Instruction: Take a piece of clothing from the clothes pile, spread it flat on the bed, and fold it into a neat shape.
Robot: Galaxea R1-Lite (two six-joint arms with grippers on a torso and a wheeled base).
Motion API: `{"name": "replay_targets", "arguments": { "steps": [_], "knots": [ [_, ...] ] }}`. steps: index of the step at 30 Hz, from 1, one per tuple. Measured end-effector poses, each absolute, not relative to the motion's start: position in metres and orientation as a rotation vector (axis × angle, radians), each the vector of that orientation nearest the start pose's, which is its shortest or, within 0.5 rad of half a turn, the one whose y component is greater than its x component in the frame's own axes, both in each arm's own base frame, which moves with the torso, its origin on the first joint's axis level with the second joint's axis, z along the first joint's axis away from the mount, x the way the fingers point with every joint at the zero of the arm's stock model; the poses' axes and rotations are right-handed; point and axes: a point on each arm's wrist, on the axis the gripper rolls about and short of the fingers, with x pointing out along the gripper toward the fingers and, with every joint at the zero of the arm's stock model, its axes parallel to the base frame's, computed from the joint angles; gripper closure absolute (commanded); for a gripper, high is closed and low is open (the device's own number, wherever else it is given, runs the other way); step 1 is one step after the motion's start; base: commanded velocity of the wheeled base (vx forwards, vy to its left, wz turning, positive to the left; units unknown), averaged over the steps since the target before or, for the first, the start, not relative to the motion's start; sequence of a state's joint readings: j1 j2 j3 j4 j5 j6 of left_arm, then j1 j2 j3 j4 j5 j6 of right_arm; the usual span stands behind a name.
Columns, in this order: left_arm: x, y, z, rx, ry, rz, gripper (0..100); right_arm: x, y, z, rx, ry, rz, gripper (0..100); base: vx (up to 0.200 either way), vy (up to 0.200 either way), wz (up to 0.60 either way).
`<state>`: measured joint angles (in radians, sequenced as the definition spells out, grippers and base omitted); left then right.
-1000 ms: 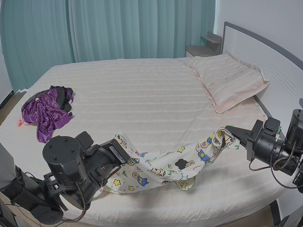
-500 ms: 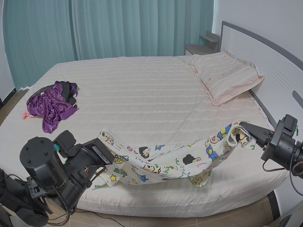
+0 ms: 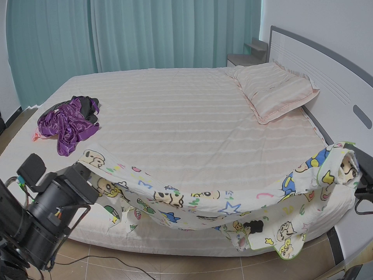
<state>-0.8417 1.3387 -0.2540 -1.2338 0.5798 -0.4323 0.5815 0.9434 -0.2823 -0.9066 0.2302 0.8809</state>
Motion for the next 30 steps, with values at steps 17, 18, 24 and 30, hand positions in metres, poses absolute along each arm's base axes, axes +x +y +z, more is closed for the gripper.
{"name": "replay_targets", "arguments": {
  "steps": [17, 18, 24, 30],
  "knots": [
    [0.119, -0.106, 0.223, -0.505, -0.107, -0.256, 100, 0.099, 0.064, 0.265, 0.862, -0.002, 0.911, 100, 0.0, 0.0, 0.0],
    [0.122, -0.106, 0.221, -0.501, -0.096, -0.244, 100, 0.105, 0.065, 0.265, 0.858, 0.005, 0.898, 100, 0.0, 0.0, 0.0],
    [0.143, -0.113, 0.208, -0.517, -0.025, -0.18, 100, 0.141, 0.071, 0.265, 0.845, 0.035, 0.821, 100, 0.0, 0.0, 0.0],
    [0.177, -0.119, 0.195, -0.533, 0.032, -0.115, 100, 0.184, 0.076, 0.26, 0.84, 0.039, 0.754, 100, 0.2, 0.0, 0.0]
  ]
}}
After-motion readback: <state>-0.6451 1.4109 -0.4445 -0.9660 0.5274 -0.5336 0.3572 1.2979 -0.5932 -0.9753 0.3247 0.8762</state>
